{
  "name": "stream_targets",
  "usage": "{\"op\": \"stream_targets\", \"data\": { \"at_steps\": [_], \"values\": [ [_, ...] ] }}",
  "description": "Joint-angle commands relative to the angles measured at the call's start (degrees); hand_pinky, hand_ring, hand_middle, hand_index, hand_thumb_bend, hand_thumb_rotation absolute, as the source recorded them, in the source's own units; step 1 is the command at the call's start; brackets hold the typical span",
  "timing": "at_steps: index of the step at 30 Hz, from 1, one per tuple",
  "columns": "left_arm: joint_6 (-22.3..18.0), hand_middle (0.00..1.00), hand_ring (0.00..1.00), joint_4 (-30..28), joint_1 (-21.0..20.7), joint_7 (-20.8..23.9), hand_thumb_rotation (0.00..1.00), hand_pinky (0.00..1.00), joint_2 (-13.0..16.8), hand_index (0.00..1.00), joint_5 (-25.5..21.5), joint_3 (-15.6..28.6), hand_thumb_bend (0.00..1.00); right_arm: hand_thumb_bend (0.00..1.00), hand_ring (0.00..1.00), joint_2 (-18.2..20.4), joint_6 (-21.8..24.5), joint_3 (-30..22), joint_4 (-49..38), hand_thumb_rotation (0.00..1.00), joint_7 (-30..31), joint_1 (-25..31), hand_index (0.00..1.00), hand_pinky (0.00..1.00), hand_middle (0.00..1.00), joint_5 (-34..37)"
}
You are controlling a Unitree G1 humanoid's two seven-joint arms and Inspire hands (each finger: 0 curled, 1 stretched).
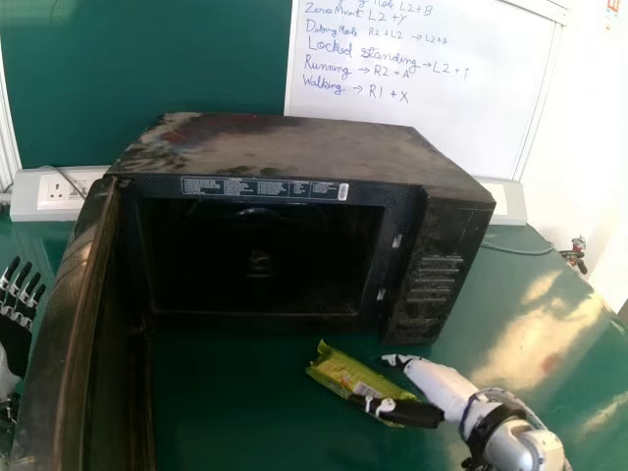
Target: Put biscuit inside oven
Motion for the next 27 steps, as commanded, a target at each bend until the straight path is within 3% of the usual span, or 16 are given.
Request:
{"op": "stream_targets", "data": {
  "at_steps": [1, 10, 23, 27],
  "values": [
    [-0.41, 0.83, 0.79, 2.19, 1.85, -0.29, 0.0, 1.0, -2.74, 0.99, -0.14, -0.22, 0.0, 1.0, 0.95, -0.47, 0.05, 1.02, -0.77, 0.44, 0.47, -1.35, 0.97, 0.97, 0.93, -0.85],
    [0.33, 0.82, 0.79, 1.12, 2.18, 0.81, 0.0, 1.0, -3.05, 0.98, -0.13, -0.4, 0.0, 1.0, 0.95, -0.55, 0.14, 3.46, -2.25, 0.47, 1.37, -2.01, 0.96, 0.98, 0.93, -3.63],
    [-0.04, 0.84, 0.8, 1.78, 1.94, 0.18, 0.0, 1.0, -2.9, 0.99, -0.12, -0.29, 0.0, 1.0, 0.96, -0.23, -0.13, 4.49, -3.15, 0.4, 2.17, -2.49, 0.97, 0.98, 0.93, -5.59],
    [0.2, 0.83, 0.79, 1.3, 2.13, 0.41, 0.0, 1.0, -3.05, 0.99, -0.15, -0.35, 0.0, 0.99, 0.97, -0.12, -0.31, 4.6, -3.28, 0.33, 2.38, -2.53, 0.97, 0.98, 0.93, -5.61]
  ]
}}
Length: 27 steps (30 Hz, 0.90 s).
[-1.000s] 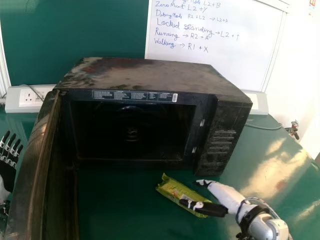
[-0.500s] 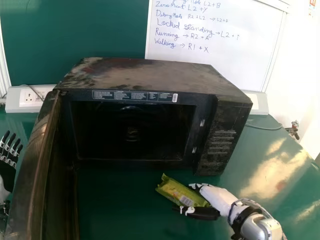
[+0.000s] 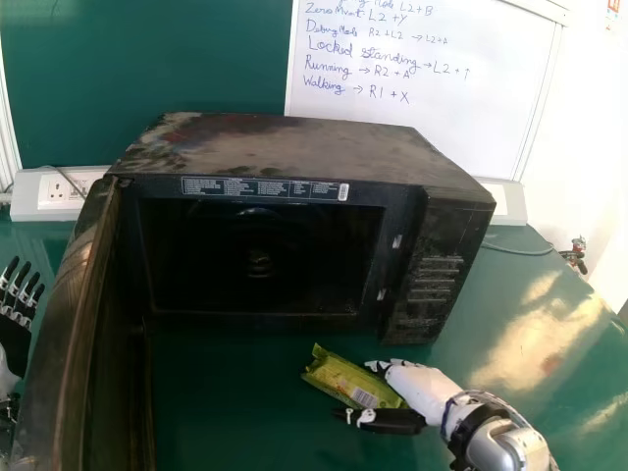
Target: Put biscuit inside oven
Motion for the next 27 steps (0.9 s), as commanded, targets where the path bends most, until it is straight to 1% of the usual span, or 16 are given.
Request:
{"op": "stream_targets", "data": {
  "at_steps": [1, 9, 15, 17, 20, 24, 27],
  "values": [
    [0.37, 0.83, 0.8, 1.45, 2.16, 0.46, 0.0, 1.0, -2.83, 0.99, -0.16, -0.37, 0.0, 0.98, 0.97, -0.09, -0.35, 0.39, -0.76, 0.31, 0.39, -0.66, 0.97, 0.98, 0.93, -0.11],
    [0.02, 0.82, 0.79, 0.72, 2.38, 0.75, 0.0, 1.0, -3.19, 0.98, -0.08, -0.48, 0.0, 0.94, 0.97, 0.21, 0.43, 1.02, -1.06, 0.15, 0.9, -0.96, 0.98, 0.97, 0.93, -1.58],
    [-0.14, 0.83, 0.79, 0.78, 2.36, 0.71, 0.0, 1.0, -3.12, 0.98, 0.1, -0.53, 0.0, 0.9, 0.97, 0.36, 1.06, 1.88, -1.37, 0.08, 1.63, -1.57, 1.0, 0.97, 0.93, -3.73],
    [-0.22, 0.82, 0.79, 0.63, 2.36, 0.81, 0.0, 1.0, -3.25, 0.98, 0.09, -0.54, 0.0, 0.89, 0.97, 0.39, 1.27, 2.54, -1.65, 0.08, 1.64, -1.78, 1.0, 0.97, 0.93, -5.52],
    [-0.14, 0.82, 0.79, 0.77, 2.32, 0.34, 0.0, 1.0, -3.21, 0.98, -0.12, -0.49, 0.0, 0.9, 0.96, 1.05, 1.1, 3.65, -2.07, 0.06, 0.1, -1.51, 1.0, 0.96, 0.93, -8.92],
    [-0.09, 0.81, 0.79, 0.56, 2.4, 0.85, 0.0, 1.0, -3.29, 0.98, 0.07, -0.54, 0.0, 0.92, 0.95, 2.28, 0.4, 5.75, -1.94, 0.08, -3.05, -1.21, 0.99, 0.94, 0.92, -15.51],
    [-0.27, 0.82, 0.79, 0.69, 2.36, 0.71, 0.0, 1.0, -3.24, 0.98, 0.09, -0.53, 0.0, 0.92, 0.96, 2.85, -1.07, 6.58, -1.25, 0.08, -5.91, -0.65, 0.99, 0.95, 0.93, -18.59]
  ]
}}
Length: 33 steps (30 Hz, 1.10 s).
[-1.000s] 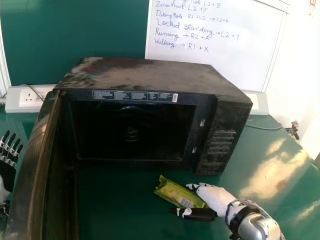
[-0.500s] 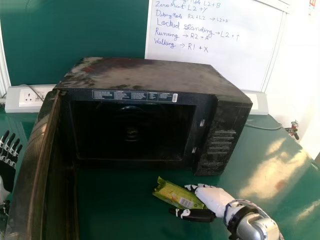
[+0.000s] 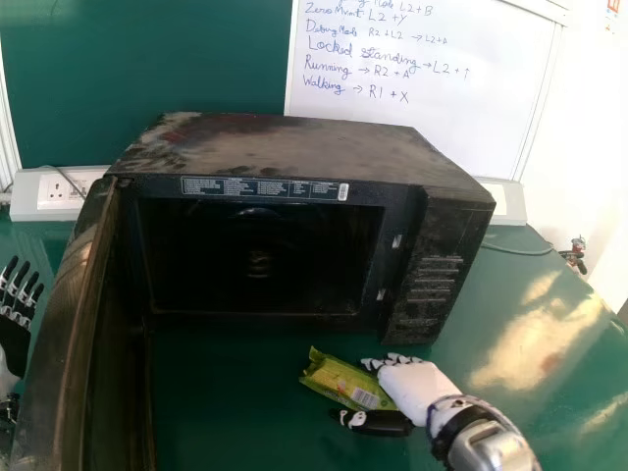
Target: Put biscuit inside oven
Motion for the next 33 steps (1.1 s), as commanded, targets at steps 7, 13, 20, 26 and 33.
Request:
{"op": "stream_targets", "data": {
  "at_steps": [7, 13, 20, 26, 33],
  "values": [
    [-0.21, 0.82, 0.78, 2.03, 1.72, 0.34, 0.0, 0.99, -2.86, 0.97, 0.05, -0.5, 0.0, 0.95, 0.94, 2.37, -1.87, 2.24, 0.74, 0.11, -4.17, 0.54, 0.99, 0.96, 0.94, -7.88],
    [-0.58, 0.81, 0.79, 2.26, 1.55, -0.11, 0.0, 0.99, -2.82, 0.98, -0.03, -0.51, 0.0, 0.95, 0.92, 3.82, -3.04, 3.36, 1.54, 0.17, -6.18, 0.71, 0.98, 0.93, 0.93, -12.23],
    [0.06, 0.82, 0.79, 1.85, 1.67, 0.51, 0.0, 0.99, -2.82, 0.98, 0.11, -0.65, 0.0, 0.81, 0.89, 4.44, -4.13, 3.29, 2.2, 0.09, -6.96, 0.94, 0.96, 0.91, 0.9, -13.86],
    [0.02, 0.83, 0.79, 2.24, 1.54, 0.05, 0.0, 1.0, -2.64, 0.98, -0.02, -0.54, 0.0, 0.71, 0.84, 4.05, -5.71, 2.71, 3.13, 0.0, -8.92, 1.28, 0.94, 0.87, 0.86, -13.97],
    [0.09, 0.82, 0.79, 2.25, 1.53, 0.09, 0.0, 0.98, -2.72, 0.98, -0.26, -0.39, 0.0, 0.76, 0.8, 2.23, -8.09, 2.32, 3.71, 0.0, -8.74, 1.03, 0.92, 0.84, 0.84, -14.17]
  ]
}}
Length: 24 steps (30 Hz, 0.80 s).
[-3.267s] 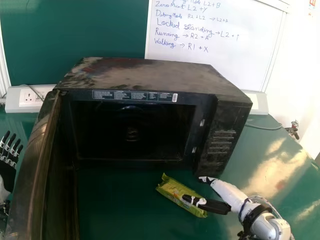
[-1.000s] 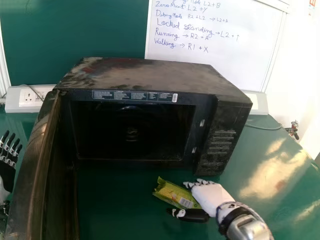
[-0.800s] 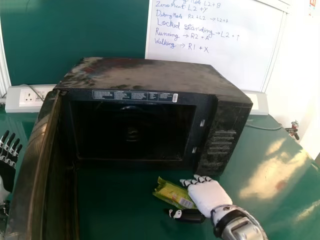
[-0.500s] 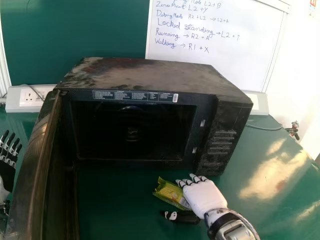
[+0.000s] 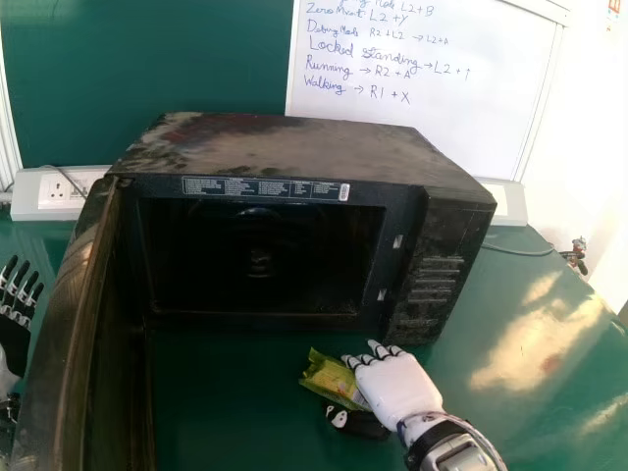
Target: Put biscuit inside oven
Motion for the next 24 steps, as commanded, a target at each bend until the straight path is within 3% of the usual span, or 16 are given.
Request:
{"op": "stream_targets", "data": {
  "at_steps": [1, 18, 20, 21, 24],
  "values": [
    [0.21, 0.83, 0.78, 1.88, 1.83, 0.06, 0.0, 0.97, -2.79, 0.98, -0.2, -0.45, 0.0, 0.77, 0.8, -0.87, -0.79, -0.73, 0.5, 0.0, 0.43, 0.11, 0.92, 0.84, 0.84, 0.27],
    [0.26, 0.83, 0.8, 2.09, 1.95, -0.09, 0.0, 1.0, -2.34, 0.98, 0.01, -0.32, 0.0, 0.77, 0.81, -3.7, -1.04, -3.11, 1.04, 0.0, 2.29, 1.0, 0.9, 0.84, 0.85, -0.8],
    [-0.12, 0.83, 0.8, 2.49, 1.81, -0.34, 0.0, 1.0, -2.27, 0.98, 0.06, -0.29, 0.0, 0.76, 0.78, -3.41, -0.47, -2.82, 1.16, 0.02, 2.82, 0.8, 0.87, 0.8, 0.82, -1.9],
    [0.0, 0.83, 0.8, 2.3, 1.85, -0.21, 0.0, 1.0, -2.34, 0.98, 0.01, -0.3, 0.0, 0.73, 0.74, -2.87, 0.11, -2.65, 1.21, 0.05, 3.07, 0.65, 0.79, 0.74, 0.76, -2.55],
    [-0.06, 0.83, 0.8, 2.08, 1.9, 0.1, 0.0, 1.0, -2.46, 0.98, 0.14, -0.38, 0.0, 0.59, 0.49, -1.95, 0.37, -2.27, 1.83, 0.01, 0.79, 0.41, 0.68, 0.48, 0.53, -4.27]
  ]
}}
